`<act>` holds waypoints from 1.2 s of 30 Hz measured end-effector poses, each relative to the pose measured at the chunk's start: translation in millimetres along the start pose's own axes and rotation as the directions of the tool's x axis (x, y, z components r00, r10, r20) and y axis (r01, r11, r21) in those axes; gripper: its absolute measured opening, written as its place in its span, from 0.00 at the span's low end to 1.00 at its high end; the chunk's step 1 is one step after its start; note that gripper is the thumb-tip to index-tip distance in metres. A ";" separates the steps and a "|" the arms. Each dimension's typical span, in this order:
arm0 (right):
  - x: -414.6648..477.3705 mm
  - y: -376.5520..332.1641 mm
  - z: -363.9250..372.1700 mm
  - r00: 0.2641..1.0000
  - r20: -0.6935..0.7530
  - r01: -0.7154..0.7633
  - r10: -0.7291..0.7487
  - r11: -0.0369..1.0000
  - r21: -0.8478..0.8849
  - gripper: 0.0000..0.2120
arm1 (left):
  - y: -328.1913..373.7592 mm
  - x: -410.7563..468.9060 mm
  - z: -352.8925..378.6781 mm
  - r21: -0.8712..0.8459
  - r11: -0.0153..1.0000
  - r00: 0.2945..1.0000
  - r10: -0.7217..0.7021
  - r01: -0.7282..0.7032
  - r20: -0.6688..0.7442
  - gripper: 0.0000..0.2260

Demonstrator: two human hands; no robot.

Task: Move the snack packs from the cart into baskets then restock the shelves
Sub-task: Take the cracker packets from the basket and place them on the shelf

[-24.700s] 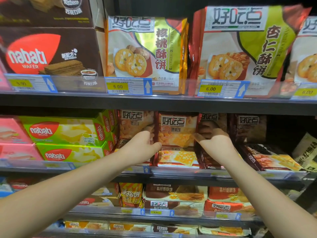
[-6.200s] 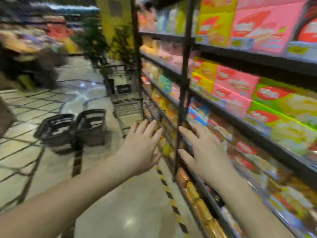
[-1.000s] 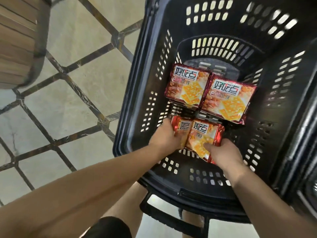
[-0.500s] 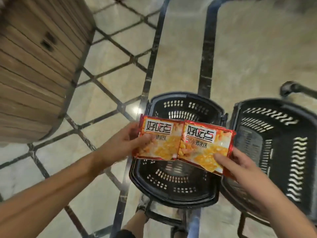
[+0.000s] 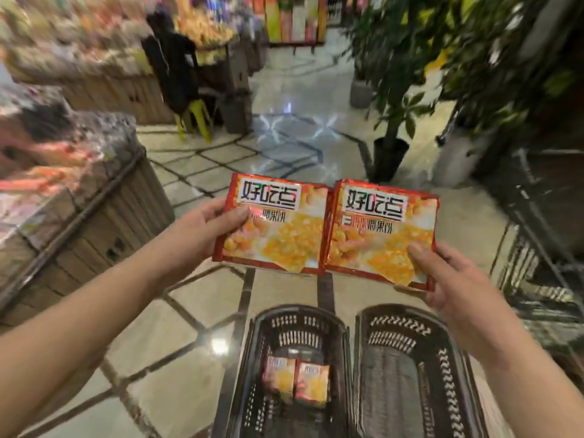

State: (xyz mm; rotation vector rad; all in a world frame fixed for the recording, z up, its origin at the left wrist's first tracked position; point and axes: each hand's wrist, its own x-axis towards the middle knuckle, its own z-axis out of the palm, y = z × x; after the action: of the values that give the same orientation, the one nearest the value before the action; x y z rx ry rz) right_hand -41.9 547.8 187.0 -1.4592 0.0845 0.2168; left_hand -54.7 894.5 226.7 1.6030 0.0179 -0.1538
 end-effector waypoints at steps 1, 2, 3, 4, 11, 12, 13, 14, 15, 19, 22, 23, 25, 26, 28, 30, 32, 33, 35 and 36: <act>-9.1 -16.7 -0.4 0.999 -0.013 0.039 -0.038 0.999 0.010 0.21 | 17.5 -4.3 5.0 0.002 1.000 1.000 0.029 -0.029 -0.007 0.28; -19.2 -33.0 -1.2 0.997 -0.024 0.068 -0.068 0.998 0.016 0.20 | 33.0 -8.0 9.6 -0.002 0.998 0.998 0.057 -0.057 -0.011 0.26; -30.0 -47.9 -3.2 0.995 -0.037 0.095 -0.095 0.995 0.015 0.18 | 46.5 -10.5 14.6 -0.004 0.996 0.996 0.089 -0.089 0.001 0.25; -42.1 -62.1 -5.5 0.991 -0.049 0.122 -0.122 0.992 0.011 0.18 | 58.8 -13.0 20.6 -0.005 0.994 0.994 0.112 -0.112 0.015 0.23; -137.6 -123.1 -28.9 0.924 -0.268 0.258 -0.273 0.962 -0.090 0.15 | 122.6 -16.8 73.5 -0.017 0.975 0.952 0.219 -0.220 0.213 0.17; -153.0 -126.9 -31.1 0.908 -0.311 0.262 -0.280 0.960 -0.099 0.15 | 129.0 -14.6 82.9 -0.030 0.972 0.942 0.232 -0.231 0.244 0.18; -168.3 -128.9 -34.9 0.888 -0.356 0.271 -0.291 0.957 -0.107 0.14 | 134.4 -11.3 92.7 -0.044 0.970 0.929 0.243 -0.240 0.278 0.18; -183.5 -130.6 -37.9 0.866 -0.406 0.273 -0.292 0.956 -0.106 0.13 | 139.8 -8.8 103.5 -0.058 0.969 0.915 0.245 -0.240 0.319 0.19; -198.7 -130.5 -41.2 0.839 -0.460 0.274 -0.291 0.956 -0.106 0.12 | 143.7 -6.7 115.0 -0.069 0.968 0.895 0.249 -0.241 0.369 0.22; -265.1 -125.3 -52.6 0.692 -0.665 0.294 -0.280 0.951 -0.094 0.12 | 150.5 -11.0 171.7 -0.090 0.971 0.803 0.235 -0.223 0.548 0.32; -325.4 -120.5 -62.8 0.598 -0.754 0.256 -0.272 0.956 -0.143 0.15 | 150.4 -31.7 223.0 -0.118 0.973 0.728 0.227 -0.199 0.647 0.22; -347.3 -117.8 -66.4 0.567 -0.776 0.243 -0.274 0.957 -0.160 0.14 | 149.8 -41.3 240.2 -0.121 0.973 0.705 0.224 -0.194 0.672 0.21; -393.7 -112.3 -72.6 0.491 -0.826 0.220 -0.278 0.957 -0.191 0.13 | 151.5 -69.5 275.8 -0.130 0.974 0.655 0.221 -0.186 0.722 0.18; -417.5 -109.8 -75.2 0.452 -0.846 0.217 -0.283 0.955 -0.204 0.12 | 152.2 -85.8 293.3 -0.137 0.974 0.631 0.222 -0.182 0.743 0.18; -466.5 -102.8 -82.0 0.382 -0.878 0.215 -0.290 0.951 -0.221 0.12 | 153.0 -119.7 328.1 -0.148 0.973 0.574 0.225 -0.180 0.787 0.17; -519.7 -93.7 -90.8 0.317 -0.904 0.219 -0.287 0.949 -0.225 0.14 | 153.3 -158.3 362.6 -0.165 0.971 0.513 0.233 -0.175 0.826 0.16; -576.3 -85.5 -99.2 0.258 -0.921 0.238 -0.293 0.943 -0.234 0.13 | 153.5 -201.8 397.5 -0.177 0.974 0.458 0.224 -0.144 0.860 0.15; -606.2 -81.6 -103.0 0.224 -0.929 0.240 -0.295 0.940 -0.241 0.11 | 152.6 -225.3 415.5 -0.183 0.975 0.428 0.221 -0.130 0.876 0.15; -668.9 -73.1 -110.0 0.154 -0.943 0.246 -0.296 0.936 -0.253 0.10 | 149.2 -276.6 451.1 -0.200 0.974 0.366 0.225 -0.104 0.903 0.15; -701.2 -68.3 -112.9 0.117 -0.947 0.252 -0.300 0.931 -0.264 0.10 | 147.1 -303.4 468.7 -0.210 0.974 0.335 0.226 -0.086 0.915 0.15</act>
State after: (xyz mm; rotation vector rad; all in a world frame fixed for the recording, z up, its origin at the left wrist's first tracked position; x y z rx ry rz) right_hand -705.5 362.9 373.0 -1.3847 0.8962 -1.1600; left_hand -380.6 447.4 392.1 1.1576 -1.0396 -0.9138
